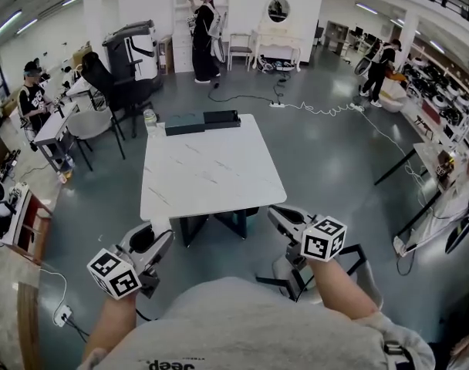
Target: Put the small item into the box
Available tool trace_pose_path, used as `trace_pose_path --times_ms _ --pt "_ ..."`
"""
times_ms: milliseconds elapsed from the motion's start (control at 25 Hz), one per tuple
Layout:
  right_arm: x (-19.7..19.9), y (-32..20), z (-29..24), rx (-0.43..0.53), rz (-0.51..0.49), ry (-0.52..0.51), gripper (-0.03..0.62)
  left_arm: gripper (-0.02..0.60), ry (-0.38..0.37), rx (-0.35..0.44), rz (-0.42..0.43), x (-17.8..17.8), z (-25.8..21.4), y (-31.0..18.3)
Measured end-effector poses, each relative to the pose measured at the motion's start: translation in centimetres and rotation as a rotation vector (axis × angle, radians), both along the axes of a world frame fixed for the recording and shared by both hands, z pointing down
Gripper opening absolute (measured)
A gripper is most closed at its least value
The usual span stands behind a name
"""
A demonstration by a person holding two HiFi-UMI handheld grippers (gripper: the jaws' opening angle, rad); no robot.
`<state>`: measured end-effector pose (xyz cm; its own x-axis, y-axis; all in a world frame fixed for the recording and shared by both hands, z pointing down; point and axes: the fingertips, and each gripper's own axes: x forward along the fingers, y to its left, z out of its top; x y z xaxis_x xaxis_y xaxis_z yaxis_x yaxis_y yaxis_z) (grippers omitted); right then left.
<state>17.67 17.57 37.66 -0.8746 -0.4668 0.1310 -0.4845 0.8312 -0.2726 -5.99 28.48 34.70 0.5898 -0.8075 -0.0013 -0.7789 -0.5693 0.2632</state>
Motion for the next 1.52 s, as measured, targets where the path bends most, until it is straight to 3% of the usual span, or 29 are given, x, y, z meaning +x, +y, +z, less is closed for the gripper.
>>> trace_pose_path --times_ms 360,720,1000,1520 --pt "5.5 -1.1 1.0 -0.021 0.008 -0.014 0.006 0.179 -0.023 -0.02 0.057 6.5 0.2 -3.0" --pt "5.3 -3.9 1.1 -0.03 0.023 -0.006 0.006 0.179 -0.02 -0.029 0.086 6.6 0.2 -5.7" --pt "0.1 -7.0 1.6 -0.023 0.032 0.034 0.006 0.179 0.017 -0.015 0.098 1.4 1.2 -9.0" --pt "-12.4 -16.0 0.3 -0.019 0.146 0.048 0.006 0.179 -0.01 0.018 0.215 -11.9 0.6 -19.8"
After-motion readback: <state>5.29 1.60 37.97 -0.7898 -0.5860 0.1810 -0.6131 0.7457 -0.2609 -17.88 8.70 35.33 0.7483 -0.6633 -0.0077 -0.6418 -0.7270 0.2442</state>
